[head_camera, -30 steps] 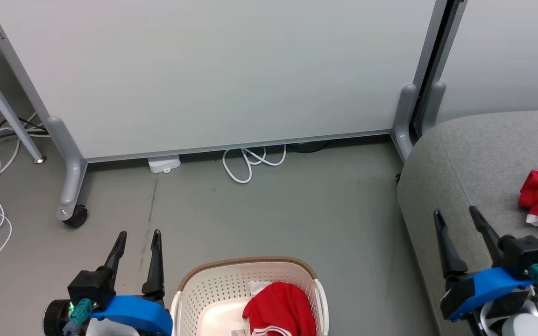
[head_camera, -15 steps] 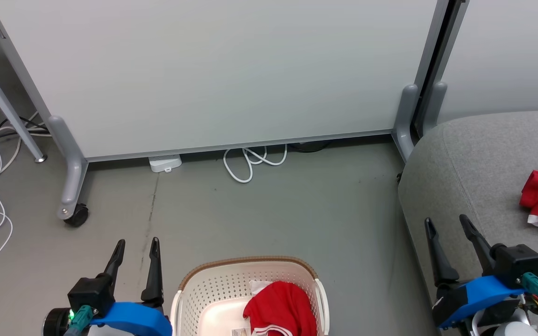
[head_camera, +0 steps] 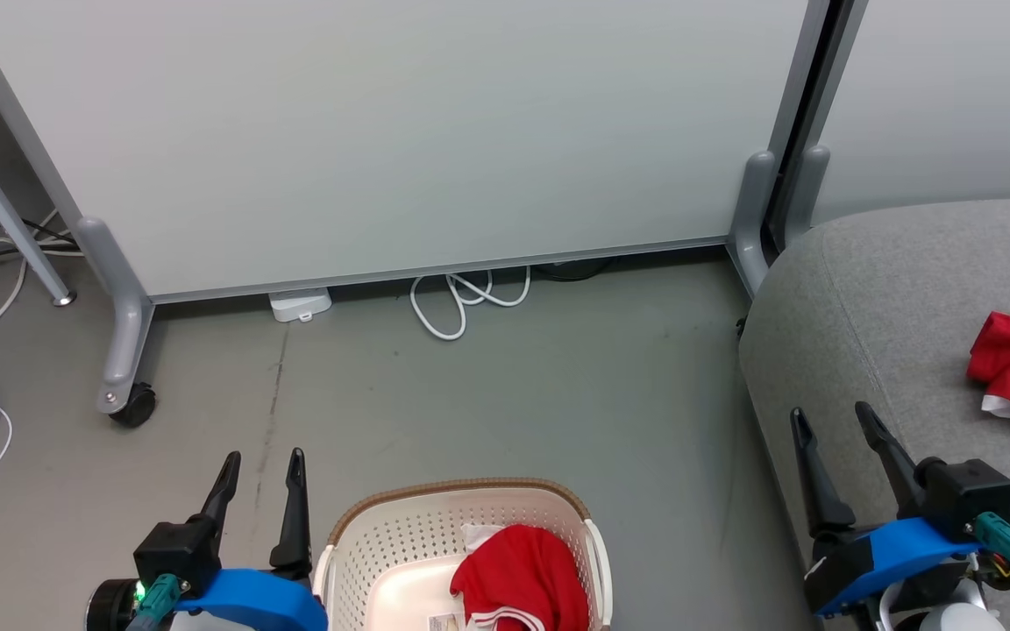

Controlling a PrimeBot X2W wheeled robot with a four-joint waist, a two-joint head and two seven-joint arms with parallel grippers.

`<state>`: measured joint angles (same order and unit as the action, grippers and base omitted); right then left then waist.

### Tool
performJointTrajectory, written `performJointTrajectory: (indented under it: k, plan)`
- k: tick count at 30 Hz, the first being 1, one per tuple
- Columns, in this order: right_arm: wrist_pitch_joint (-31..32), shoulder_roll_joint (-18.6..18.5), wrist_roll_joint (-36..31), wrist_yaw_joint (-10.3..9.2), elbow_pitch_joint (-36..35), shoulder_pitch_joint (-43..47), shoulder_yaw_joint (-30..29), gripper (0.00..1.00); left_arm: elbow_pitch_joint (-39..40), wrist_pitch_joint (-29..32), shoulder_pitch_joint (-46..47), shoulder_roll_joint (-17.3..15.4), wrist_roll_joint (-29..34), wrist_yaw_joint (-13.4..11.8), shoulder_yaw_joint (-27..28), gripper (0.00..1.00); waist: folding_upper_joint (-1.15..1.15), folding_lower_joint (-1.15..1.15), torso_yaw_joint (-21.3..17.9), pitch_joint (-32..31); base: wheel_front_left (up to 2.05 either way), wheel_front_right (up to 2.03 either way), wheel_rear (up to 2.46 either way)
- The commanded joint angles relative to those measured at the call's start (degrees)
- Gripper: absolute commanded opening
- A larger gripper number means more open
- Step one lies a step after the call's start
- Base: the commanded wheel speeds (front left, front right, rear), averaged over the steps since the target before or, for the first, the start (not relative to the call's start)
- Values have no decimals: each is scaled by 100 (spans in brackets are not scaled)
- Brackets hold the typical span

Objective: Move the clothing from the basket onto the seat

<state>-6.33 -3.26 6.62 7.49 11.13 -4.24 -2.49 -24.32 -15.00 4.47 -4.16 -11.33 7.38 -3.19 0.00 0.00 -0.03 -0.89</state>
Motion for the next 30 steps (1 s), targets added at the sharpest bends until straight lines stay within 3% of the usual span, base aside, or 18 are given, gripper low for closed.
performJointTrajectory:
  k: [1, 11, 30]
  plan:
    - [-32, 21, 17, 1, -1, -35, 10, 100, -6, -27, 16, 4, 37, 14, -15, 100, 0, 0, -14, 11, 0, 0, 0]
    - [-29, 27, 17, 1, -126, -216, 138, 100, -113, -28, 109, 0, -3, 18, -206, 100, 0, 0, -202, 382, 0, 0, 0]
    - [-351, 43, 196, 1, -334, -1584, 624, 100, -1425, -27, 1985, -281, -306, 17, -1354, 100, 0, 0, -1117, 3150, 0, 0, 0]
